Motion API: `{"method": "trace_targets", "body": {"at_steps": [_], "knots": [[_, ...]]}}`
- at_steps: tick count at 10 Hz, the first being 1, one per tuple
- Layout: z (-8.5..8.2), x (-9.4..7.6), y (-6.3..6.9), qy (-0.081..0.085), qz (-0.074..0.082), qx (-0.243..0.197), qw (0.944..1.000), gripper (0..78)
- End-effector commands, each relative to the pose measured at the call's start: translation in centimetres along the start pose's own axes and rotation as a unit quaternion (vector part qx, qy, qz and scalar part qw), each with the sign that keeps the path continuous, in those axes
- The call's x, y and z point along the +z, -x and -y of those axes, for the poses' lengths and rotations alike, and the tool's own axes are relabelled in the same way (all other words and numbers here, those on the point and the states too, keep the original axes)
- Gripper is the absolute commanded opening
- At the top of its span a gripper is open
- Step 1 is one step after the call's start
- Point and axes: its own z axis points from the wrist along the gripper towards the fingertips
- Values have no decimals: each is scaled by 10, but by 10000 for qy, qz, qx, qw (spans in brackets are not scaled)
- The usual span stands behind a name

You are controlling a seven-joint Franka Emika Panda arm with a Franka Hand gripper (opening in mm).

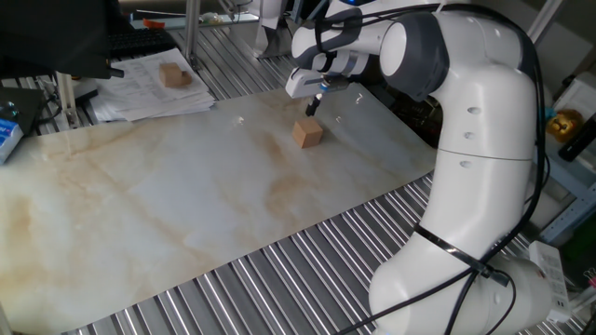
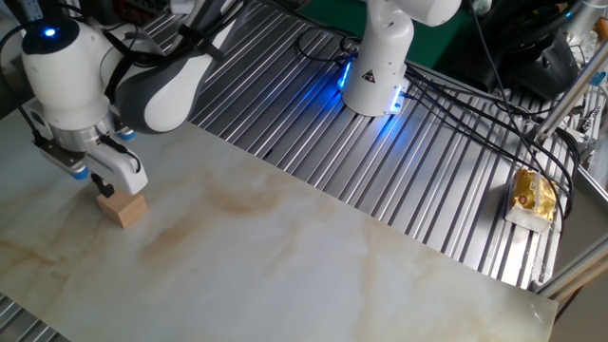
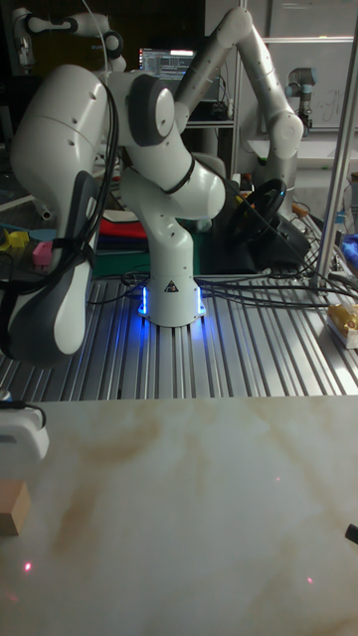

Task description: Pick up the small block on the left and move it to the right

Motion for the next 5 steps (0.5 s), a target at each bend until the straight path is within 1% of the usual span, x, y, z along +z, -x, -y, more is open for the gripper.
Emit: {"method": "trace_targets", "body": {"at_steps": [1,4,5], "knots": [[1,-2,1,-5,26,-1,10000,0],[1,-2,1,1,44,35,10000,0],[1,-2,1,19,72,85,9999,0]]}}
